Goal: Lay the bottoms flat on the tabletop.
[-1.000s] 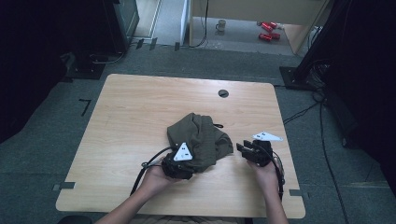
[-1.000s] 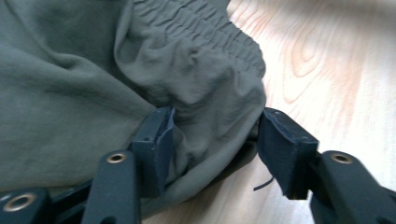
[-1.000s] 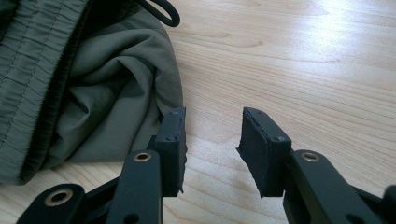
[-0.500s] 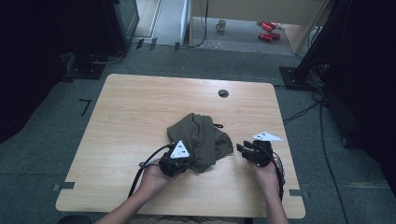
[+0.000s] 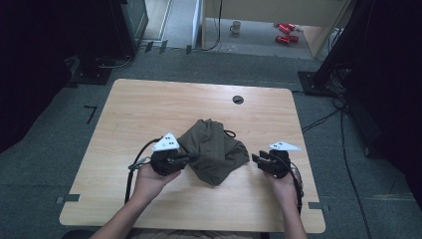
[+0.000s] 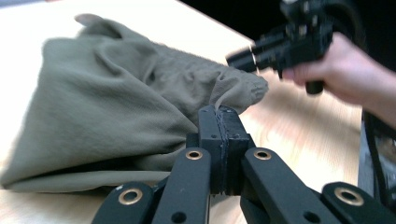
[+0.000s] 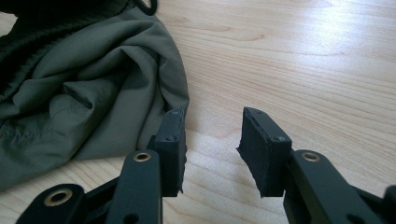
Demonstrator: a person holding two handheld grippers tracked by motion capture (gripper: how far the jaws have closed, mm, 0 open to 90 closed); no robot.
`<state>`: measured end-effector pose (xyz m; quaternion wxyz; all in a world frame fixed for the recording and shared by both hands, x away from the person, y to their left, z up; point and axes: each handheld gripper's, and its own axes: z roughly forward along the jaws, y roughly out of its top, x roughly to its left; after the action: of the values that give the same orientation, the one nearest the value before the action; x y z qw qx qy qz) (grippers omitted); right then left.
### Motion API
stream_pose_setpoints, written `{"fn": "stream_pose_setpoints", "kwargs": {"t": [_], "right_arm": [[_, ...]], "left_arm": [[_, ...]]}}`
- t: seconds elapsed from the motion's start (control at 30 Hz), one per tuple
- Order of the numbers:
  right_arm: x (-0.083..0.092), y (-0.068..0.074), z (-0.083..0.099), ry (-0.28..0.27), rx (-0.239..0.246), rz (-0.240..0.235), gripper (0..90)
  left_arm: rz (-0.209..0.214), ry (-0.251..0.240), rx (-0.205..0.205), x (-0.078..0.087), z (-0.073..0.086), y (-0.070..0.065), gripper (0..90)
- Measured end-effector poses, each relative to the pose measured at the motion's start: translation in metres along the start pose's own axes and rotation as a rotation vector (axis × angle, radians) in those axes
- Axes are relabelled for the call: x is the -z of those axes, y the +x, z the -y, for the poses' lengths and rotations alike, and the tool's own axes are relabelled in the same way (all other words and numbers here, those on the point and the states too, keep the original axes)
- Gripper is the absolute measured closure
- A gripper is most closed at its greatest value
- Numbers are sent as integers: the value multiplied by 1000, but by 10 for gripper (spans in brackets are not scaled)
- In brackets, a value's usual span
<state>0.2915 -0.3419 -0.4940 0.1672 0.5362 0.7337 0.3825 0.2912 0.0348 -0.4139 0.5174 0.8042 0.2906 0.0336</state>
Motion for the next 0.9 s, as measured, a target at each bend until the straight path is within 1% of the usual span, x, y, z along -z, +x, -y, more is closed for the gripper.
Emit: {"fn": "stream_pose_setpoints", "kwargs": {"t": [0.07,0.1,0.13,0.17,0.27,0.3,0.33,0.37,0.4,0.43,0.47,0.53,0.57,0.6,0.63,0.67,0.7,0.73,0.77,0.8,0.9], "right_arm": [[0,0,0,1,1,-1,609],[0,0,0,1,1,-1,610],[0,0,0,2,1,-2,610],[0,0,0,2,1,-1,609],[0,0,1,1,0,-2,609],[0,0,1,4,3,-3,609],[0,0,1,5,3,-3,609],[-1,0,1,6,5,-3,609],[-1,0,1,9,3,-3,609],[-1,0,2,9,2,-5,609],[-1,0,2,10,0,-7,609],[0,0,2,9,-1,-8,610],[0,-1,2,9,-3,-9,610],[0,-1,2,9,-3,-9,610],[-1,-1,3,12,-6,-11,610],[-1,-1,3,14,-6,-12,610],[-1,0,3,15,-5,-14,611],[-1,0,3,14,-7,-16,611],[-1,1,3,14,-7,-18,612],[-1,2,3,10,-8,-20,616],[-1,2,3,0,-6,-29,619]], "left_arm": [[-8,-20,17,11,-4,5,900],[-8,-20,17,11,-4,5,900],[-18,-32,25,16,-5,8,900],[-43,-43,37,24,-8,15,900],[-82,-63,80,37,-11,33,900],[-91,-66,92,40,-12,37,900],[-105,-74,107,44,-14,45,900],[-112,-71,115,47,-15,49,900],[-112,-71,115,47,-15,49,900],[-128,-83,138,54,-18,58,900],[-128,-83,138,54,-18,58,900],[-139,-94,156,62,-19,65,900],[-160,-102,168,69,-19,70,900],[-160,-102,168,69,-19,70,900],[-178,-114,201,75,-20,82,900],[-192,-115,212,77,-20,88,900],[-200,-116,231,79,-20,94,900],[-202,-116,238,79,-20,99,900],[-225,-108,240,80,-20,105,900],[-225,-108,240,80,-20,105,900],[-257,-92,253,79,-21,123,900]]}}
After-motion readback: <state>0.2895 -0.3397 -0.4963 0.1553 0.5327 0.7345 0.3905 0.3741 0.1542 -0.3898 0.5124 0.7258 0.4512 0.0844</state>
